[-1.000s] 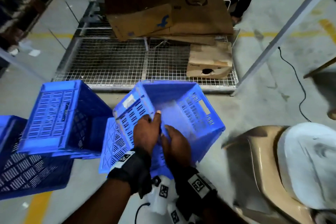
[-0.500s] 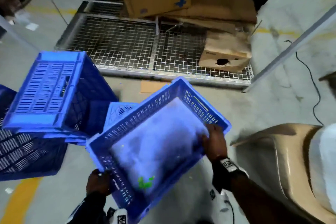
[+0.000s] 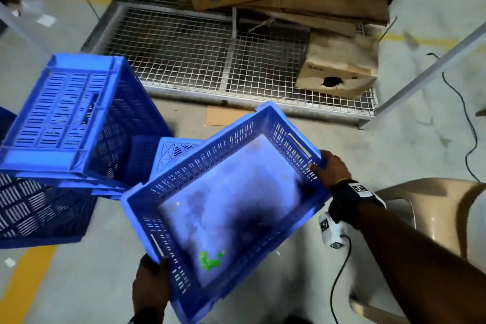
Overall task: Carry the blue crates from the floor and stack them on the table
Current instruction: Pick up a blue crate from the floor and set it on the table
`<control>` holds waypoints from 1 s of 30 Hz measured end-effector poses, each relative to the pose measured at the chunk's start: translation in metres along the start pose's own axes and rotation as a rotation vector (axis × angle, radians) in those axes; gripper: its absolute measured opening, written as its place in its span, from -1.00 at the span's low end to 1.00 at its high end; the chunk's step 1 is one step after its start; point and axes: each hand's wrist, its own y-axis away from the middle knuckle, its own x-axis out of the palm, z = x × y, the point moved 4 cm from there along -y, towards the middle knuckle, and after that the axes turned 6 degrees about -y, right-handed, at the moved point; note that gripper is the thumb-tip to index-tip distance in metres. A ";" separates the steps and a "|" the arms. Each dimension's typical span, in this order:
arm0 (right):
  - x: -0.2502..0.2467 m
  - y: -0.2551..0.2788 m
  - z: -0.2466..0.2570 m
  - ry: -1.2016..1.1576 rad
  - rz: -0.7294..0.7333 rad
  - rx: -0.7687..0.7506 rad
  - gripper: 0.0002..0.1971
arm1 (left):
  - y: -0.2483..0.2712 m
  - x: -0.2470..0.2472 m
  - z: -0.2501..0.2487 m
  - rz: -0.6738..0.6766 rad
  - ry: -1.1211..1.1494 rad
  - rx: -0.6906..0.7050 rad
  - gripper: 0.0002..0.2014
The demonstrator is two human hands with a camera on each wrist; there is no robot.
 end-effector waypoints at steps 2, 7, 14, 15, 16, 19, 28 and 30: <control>-0.005 0.009 0.001 -0.041 0.001 0.058 -0.46 | -0.003 -0.005 0.007 -0.005 0.024 -0.017 -0.44; -0.018 0.062 -0.013 -0.140 -0.033 0.076 -0.64 | 0.017 -0.052 0.004 -0.031 0.151 0.071 -0.85; -0.076 0.197 0.006 -0.456 -0.068 0.039 -0.63 | 0.102 -0.170 0.008 -0.121 0.241 0.091 -0.91; -0.090 0.221 0.019 -0.488 -0.099 0.018 -0.70 | 0.114 -0.190 0.002 -0.158 0.254 0.110 -0.86; -0.107 0.248 0.032 -0.504 -0.117 -0.015 -0.70 | 0.131 -0.211 -0.007 -0.180 0.281 0.133 -0.80; -0.149 0.320 0.070 -0.608 -0.105 -0.085 -0.41 | 0.180 -0.268 -0.029 -0.212 0.344 0.150 -0.56; -0.255 0.488 0.099 -0.414 -0.041 -0.311 -0.28 | 0.357 -0.394 -0.036 -0.331 0.193 0.265 -0.32; -0.272 0.514 0.093 -0.367 -0.055 -0.320 -0.28 | 0.394 -0.406 -0.028 -0.357 0.146 0.275 -0.28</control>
